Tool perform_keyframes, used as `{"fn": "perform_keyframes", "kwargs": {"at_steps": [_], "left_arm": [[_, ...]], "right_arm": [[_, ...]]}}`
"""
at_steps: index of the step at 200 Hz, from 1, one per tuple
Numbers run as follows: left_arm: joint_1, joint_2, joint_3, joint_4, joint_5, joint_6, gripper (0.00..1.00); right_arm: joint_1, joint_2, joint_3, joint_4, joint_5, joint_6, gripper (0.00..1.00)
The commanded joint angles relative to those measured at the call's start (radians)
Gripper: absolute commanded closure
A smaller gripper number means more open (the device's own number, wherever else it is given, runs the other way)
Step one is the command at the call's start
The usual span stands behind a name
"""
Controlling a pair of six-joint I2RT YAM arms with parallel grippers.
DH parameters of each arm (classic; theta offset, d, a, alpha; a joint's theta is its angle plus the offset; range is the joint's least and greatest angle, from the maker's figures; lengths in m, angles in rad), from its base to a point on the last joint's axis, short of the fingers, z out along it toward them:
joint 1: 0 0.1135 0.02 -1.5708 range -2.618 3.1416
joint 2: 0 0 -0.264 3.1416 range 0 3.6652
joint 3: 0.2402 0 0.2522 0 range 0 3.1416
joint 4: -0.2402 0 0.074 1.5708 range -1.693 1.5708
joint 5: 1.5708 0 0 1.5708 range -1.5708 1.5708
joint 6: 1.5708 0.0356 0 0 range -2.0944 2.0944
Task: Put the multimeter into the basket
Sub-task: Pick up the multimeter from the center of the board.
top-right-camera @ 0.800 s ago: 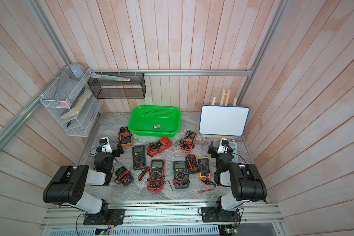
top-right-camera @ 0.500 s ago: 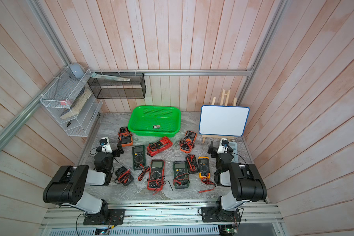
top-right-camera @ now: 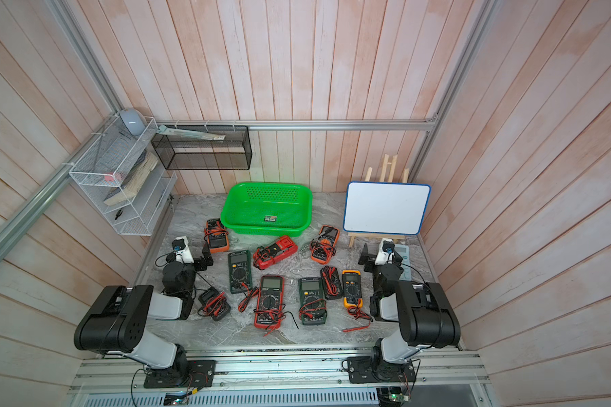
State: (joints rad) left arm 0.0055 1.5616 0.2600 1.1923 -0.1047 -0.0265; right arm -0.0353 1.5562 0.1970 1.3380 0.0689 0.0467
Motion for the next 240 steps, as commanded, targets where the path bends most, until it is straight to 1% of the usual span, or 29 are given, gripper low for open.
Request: {"fn": "perform_keyframes", "kwargs": {"at_steps": [1,71,78,90,118,133,144,149,156,159,176,184,204,217,240], "left_arm": [[0.004,0.003,0.005,-0.001,0.018,0.001,0.0],[0.013,-0.003,0.008,-0.016,0.044,-0.004,0.0],[0.013,-0.005,0.008,-0.01,0.05,0.0,0.0],[0.01,-0.03,0.023,-0.06,0.057,0.006,0.0],[0.003,-0.125,0.058,-0.198,-0.018,-0.006,0.0],[-0.004,-0.179,0.08,-0.276,-0.042,-0.006,0.0],[-0.007,-0.224,0.094,-0.336,-0.058,-0.017,0.0],[-0.007,-0.243,0.103,-0.369,-0.059,-0.032,0.0],[-0.009,-0.273,0.12,-0.419,-0.059,-0.044,0.0],[-0.009,-0.284,0.127,-0.44,-0.057,-0.078,0.0],[-0.01,-0.336,0.169,-0.537,-0.025,-0.155,0.0],[-0.013,-0.357,0.19,-0.582,-0.019,-0.195,0.0],[-0.019,-0.4,0.252,-0.712,0.018,-0.306,0.0],[-0.023,-0.414,0.308,-0.817,0.074,-0.338,0.0],[-0.037,-0.414,0.394,-0.985,0.154,-0.368,0.0]], "right_arm": [[0.005,0.008,0.013,0.008,-0.011,-0.015,0.02],[-0.007,0.003,0.012,0.008,-0.028,-0.003,0.02],[-0.008,-0.018,0.016,-0.017,-0.013,0.003,0.02],[-0.008,-0.07,0.032,-0.09,0.013,0.01,0.02],[-0.008,-0.166,0.067,-0.247,0.016,0.022,0.02],[-0.008,-0.213,0.108,-0.386,0.038,0.075,0.02],[-0.008,-0.241,0.143,-0.495,0.053,0.153,0.02],[-0.008,-0.257,0.16,-0.545,0.053,0.192,0.02],[-0.007,-0.28,0.181,-0.599,0.035,0.202,0.02],[-0.007,-0.291,0.188,-0.622,0.024,0.215,0.02],[-0.009,-0.364,0.215,-0.741,0.062,0.383,0.02],[-0.009,-0.401,0.216,-0.772,0.032,0.416,0.02],[-0.01,-0.481,0.197,-0.799,-0.123,0.474,0.02],[-0.009,-0.514,0.19,-0.828,-0.203,0.521,0.02],[0.002,-0.544,0.218,-0.953,-0.319,0.57,0.02]]}}
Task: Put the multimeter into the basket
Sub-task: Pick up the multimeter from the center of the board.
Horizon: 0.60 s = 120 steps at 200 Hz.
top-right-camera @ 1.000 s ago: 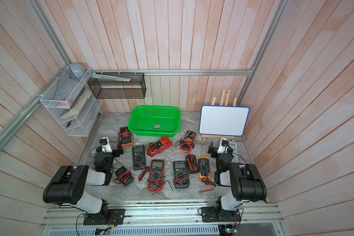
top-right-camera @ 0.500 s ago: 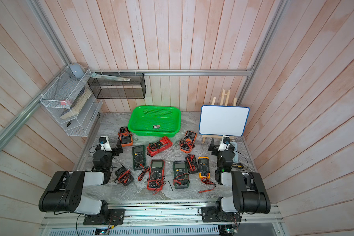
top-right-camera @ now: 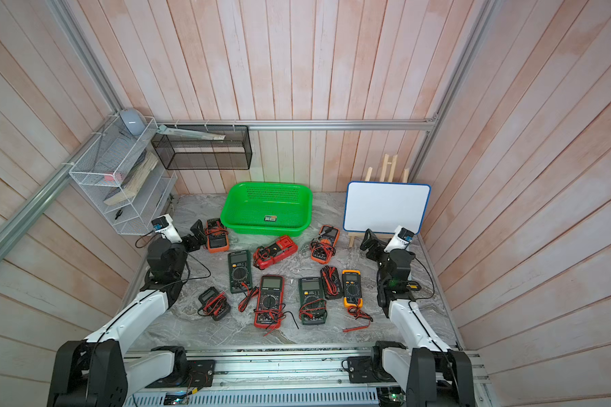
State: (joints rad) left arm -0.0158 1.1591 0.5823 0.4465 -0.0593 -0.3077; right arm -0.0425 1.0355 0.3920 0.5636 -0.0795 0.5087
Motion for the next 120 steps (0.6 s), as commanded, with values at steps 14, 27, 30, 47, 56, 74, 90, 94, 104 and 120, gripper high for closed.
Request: {"fn": "perform_keyframes", "kwargs": {"at_steps": [14,27,30,47,56,74,90,94,104,120], "left_arm": [[-0.041,-0.018,0.096,-0.303,0.142,-0.101,0.0],[-0.083,-0.028,0.102,-0.345,0.147,-0.114,0.0],[-0.096,-0.03,0.104,-0.351,0.146,-0.116,0.0],[-0.173,-0.037,0.104,-0.398,0.125,-0.126,0.0],[-0.214,-0.041,0.103,-0.417,0.114,-0.134,0.0],[-0.285,-0.043,0.096,-0.448,0.102,-0.145,0.0],[-0.338,-0.042,0.089,-0.475,0.093,-0.169,0.0],[-0.351,-0.042,0.088,-0.48,0.092,-0.178,0.0],[-0.383,-0.044,0.078,-0.49,0.089,-0.207,0.0],[-0.427,-0.054,0.07,-0.516,0.073,-0.251,0.0]], "right_arm": [[0.055,-0.036,0.063,-0.297,-0.19,0.097,0.03],[0.137,-0.045,0.11,-0.411,-0.16,0.069,0.03],[0.16,-0.045,0.122,-0.436,-0.145,0.065,0.03],[0.297,-0.035,0.173,-0.542,-0.055,0.066,0.03],[0.362,-0.018,0.197,-0.582,-0.023,0.083,0.03],[0.483,0.035,0.233,-0.646,0.025,0.131,0.04],[0.584,0.094,0.259,-0.688,0.051,0.167,0.05],[0.61,0.11,0.269,-0.702,0.06,0.174,0.05],[0.67,0.144,0.297,-0.745,0.093,0.186,0.05],[0.755,0.184,0.336,-0.813,0.158,0.212,0.05]]}}
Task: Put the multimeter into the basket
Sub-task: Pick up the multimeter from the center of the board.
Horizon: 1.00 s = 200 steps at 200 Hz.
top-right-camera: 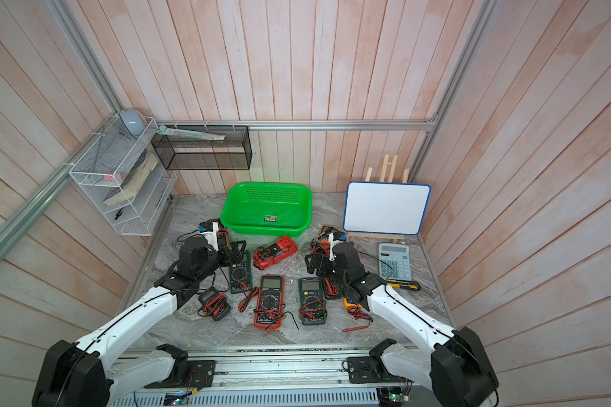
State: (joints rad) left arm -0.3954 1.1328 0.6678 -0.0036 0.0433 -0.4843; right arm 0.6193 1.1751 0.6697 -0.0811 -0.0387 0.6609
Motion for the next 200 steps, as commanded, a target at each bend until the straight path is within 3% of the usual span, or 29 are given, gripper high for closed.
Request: {"fn": "perform_keyframes", "kwargs": {"at_steps": [1,41,83,200], "left_arm": [[-0.05,-0.028,-0.016,-0.069,-0.03,-0.077,0.0],[-0.095,-0.067,-0.02,-0.145,-0.069,-0.159,0.0],[-0.095,-0.081,0.032,-0.226,-0.135,-0.132,0.0],[-0.095,0.003,0.086,-0.209,-0.129,-0.116,0.01]], "right_arm": [[0.097,0.046,0.06,-0.173,0.12,0.061,0.05],[0.241,0.066,0.101,-0.303,0.198,0.156,0.05],[0.322,0.054,0.072,-0.39,0.243,0.256,0.03],[0.341,0.097,0.029,-0.435,0.2,0.277,0.02]]}}
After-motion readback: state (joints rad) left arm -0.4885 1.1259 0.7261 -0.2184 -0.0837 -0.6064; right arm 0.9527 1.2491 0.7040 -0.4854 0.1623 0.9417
